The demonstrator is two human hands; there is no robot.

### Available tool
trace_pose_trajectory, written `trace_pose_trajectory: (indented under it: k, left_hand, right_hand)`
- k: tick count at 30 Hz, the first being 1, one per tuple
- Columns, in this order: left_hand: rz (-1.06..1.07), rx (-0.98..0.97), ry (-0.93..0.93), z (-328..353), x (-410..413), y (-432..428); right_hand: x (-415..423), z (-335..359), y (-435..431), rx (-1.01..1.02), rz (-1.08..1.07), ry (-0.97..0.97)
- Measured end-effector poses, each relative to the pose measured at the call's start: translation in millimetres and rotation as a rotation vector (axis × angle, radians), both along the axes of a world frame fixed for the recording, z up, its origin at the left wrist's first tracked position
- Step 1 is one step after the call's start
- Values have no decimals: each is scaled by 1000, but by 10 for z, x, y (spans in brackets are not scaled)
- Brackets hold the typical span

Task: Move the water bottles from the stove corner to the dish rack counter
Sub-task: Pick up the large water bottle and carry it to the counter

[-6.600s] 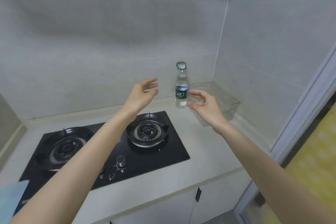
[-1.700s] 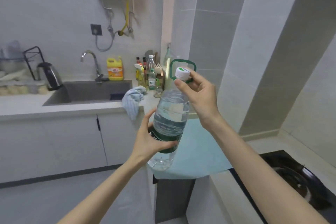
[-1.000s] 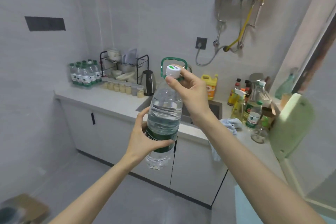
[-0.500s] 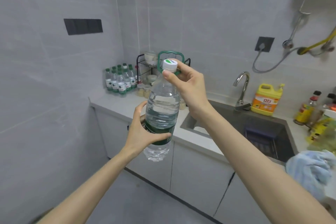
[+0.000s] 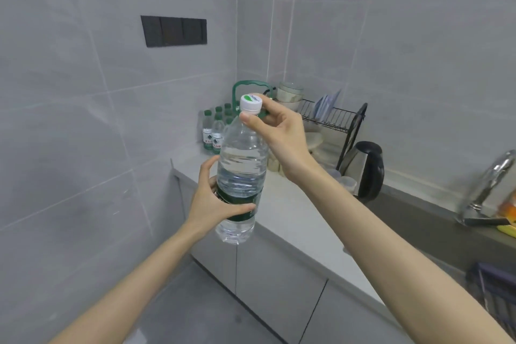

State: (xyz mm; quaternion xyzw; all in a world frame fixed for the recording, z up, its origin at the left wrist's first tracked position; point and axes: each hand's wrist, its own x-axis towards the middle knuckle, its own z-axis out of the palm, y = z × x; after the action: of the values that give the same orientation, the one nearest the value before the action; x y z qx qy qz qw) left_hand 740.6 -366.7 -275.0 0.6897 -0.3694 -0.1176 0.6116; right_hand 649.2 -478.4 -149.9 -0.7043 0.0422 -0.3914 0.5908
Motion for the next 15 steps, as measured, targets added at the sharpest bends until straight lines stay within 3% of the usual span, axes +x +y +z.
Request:
trace_pose_trajectory:
  k: [15]
  left_hand:
    - [121,89,107,-245,2347,-970]
  right_hand:
    - [2457,-236,-1046,5,116,106]
